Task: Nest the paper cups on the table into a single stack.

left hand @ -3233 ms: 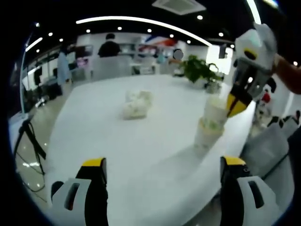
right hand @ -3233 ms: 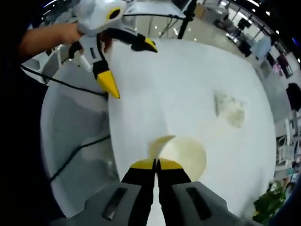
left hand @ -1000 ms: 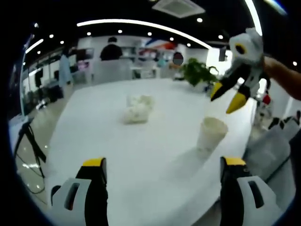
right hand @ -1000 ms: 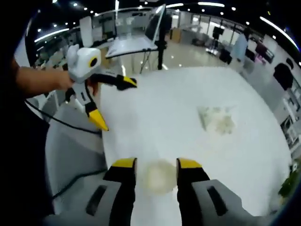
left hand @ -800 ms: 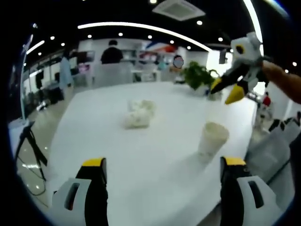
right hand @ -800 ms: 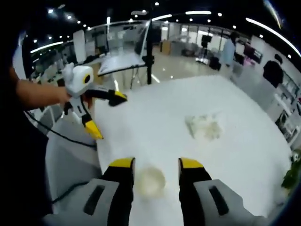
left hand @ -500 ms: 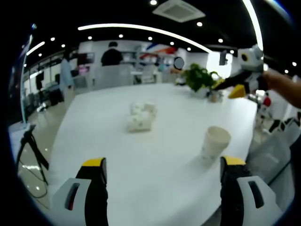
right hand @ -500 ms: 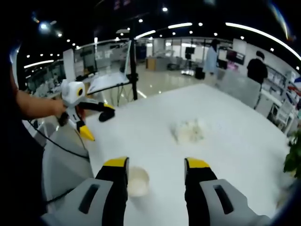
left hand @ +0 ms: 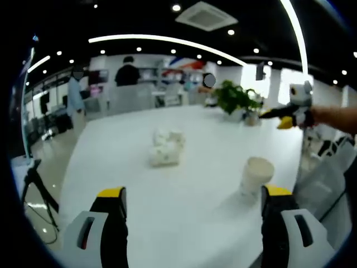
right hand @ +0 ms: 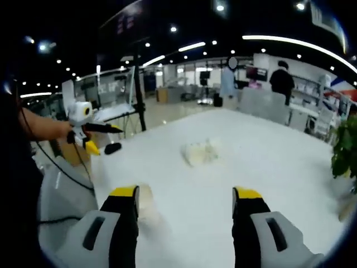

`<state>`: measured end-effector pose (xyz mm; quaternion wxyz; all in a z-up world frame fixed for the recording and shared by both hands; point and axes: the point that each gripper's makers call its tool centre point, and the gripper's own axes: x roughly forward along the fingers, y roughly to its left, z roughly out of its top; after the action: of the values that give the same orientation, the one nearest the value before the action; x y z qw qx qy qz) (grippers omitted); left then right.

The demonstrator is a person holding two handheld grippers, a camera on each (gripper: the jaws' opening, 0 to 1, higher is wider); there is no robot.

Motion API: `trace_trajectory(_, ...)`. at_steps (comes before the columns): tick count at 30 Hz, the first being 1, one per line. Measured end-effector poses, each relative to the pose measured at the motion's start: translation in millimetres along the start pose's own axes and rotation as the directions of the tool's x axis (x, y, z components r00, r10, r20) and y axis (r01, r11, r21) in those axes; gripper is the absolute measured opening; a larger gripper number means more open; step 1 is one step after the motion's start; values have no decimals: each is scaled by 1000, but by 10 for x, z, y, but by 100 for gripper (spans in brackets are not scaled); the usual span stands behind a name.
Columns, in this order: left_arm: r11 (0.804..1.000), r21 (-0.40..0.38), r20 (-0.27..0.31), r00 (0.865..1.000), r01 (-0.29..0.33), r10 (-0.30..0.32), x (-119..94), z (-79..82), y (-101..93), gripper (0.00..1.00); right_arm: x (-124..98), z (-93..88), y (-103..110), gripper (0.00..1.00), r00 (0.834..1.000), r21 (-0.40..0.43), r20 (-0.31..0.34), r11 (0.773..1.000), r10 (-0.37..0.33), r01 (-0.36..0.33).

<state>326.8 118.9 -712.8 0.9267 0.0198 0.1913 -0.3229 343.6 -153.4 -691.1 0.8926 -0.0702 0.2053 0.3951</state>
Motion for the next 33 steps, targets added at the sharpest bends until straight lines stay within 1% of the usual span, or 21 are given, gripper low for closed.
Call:
trace_trajectory(2, 1000, -2, -2, 1000, 3, -3, 9, -18, -1, 98, 0, -62, -35, 74, 1000, -6, 7, 1000, -8, 8)
trace_trajectory(6, 1000, -5, -13, 1000, 6, -6, -6, -65, -18, 98, -12, -110, -74, 82, 999, -21, 37, 1000, -4, 5)
trace_trajectory(7, 1000, -5, -14, 1000, 6, -6, -8, -75, -12, 98, -14, -107, -83, 84, 998, -24, 60, 1000, 2, 0)
trace_trajectory(9, 1000, -3, -18, 1000, 6, -6, -19, -99, -8, 98, -29, -130, -126, 88, 997, -33, 81, 999, -8, 10)
trace_trajectory(14, 1000, -2, -26, 1000, 5, -5, -53, -144, -9, 98, -61, -241, -208, 100, 995, -15, 94, 999, -31, 33)
trace_trajectory(19, 1000, 1, -41, 999, -1, 1, -61, -169, -10, 98, -87, -339, -230, 100, 995, -1, 96, 999, -38, 39)
trace_trajectory(23, 1000, 9, -44, 999, -3, 4, -39, -152, -2, 98, -94, -363, -245, 100, 994, 10, 101, 999, -45, 44)
trace_trajectory(28, 999, 32, -65, 998, 17, -15, -5, -132, -38, 98, -101, -373, -241, 100, 992, 28, 113, 999, -48, 45)
trace_trajectory(30, 998, 58, -87, 996, 29, -24, 16, -128, -40, 98, -106, -369, -229, 100, 991, 43, 124, 998, -46, 41)
trace_trajectory(33, 992, 109, -116, 992, 58, -45, 58, -70, -13, 98, -105, -379, -225, 100, 991, 51, 128, 998, -47, 41)
